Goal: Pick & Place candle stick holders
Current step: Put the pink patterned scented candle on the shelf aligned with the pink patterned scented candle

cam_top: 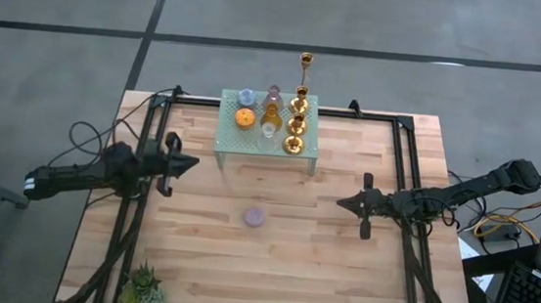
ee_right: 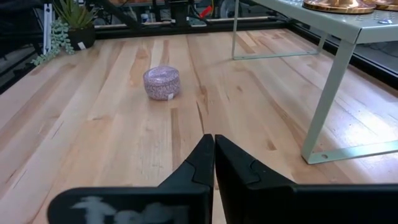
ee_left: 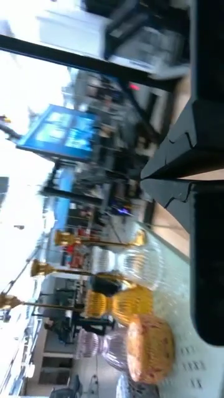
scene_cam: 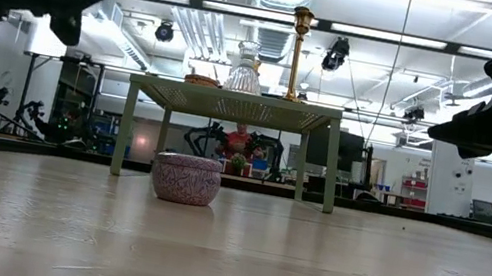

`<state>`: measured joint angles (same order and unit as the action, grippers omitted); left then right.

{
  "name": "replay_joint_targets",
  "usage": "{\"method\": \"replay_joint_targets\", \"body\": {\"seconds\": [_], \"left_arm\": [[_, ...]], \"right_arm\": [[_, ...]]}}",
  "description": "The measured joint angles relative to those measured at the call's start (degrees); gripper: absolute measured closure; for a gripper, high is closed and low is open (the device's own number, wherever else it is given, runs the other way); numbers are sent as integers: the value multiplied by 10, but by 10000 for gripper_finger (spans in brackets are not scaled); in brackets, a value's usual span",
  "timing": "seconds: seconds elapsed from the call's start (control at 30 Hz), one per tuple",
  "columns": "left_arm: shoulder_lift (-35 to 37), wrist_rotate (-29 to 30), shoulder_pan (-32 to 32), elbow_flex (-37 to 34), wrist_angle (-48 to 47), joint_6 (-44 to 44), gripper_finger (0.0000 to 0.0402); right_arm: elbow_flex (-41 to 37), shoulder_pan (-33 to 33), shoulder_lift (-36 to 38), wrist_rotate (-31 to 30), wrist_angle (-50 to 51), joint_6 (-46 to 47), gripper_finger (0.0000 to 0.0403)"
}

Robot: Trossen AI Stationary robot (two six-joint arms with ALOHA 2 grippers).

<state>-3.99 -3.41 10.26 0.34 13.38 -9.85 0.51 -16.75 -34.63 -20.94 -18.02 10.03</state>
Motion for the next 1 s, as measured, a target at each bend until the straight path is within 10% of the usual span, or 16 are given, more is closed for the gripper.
{"method": "replay_joint_targets", "body": {"seconds": [0.63,1.0], "left_arm": [[-66,3,-11,31,97,-127,380],[-290,3,-58,168,34,-82,233]], "right_arm": [[0,0,0,0,0,0,394],[0,0,0,0,0,0,394]]}}
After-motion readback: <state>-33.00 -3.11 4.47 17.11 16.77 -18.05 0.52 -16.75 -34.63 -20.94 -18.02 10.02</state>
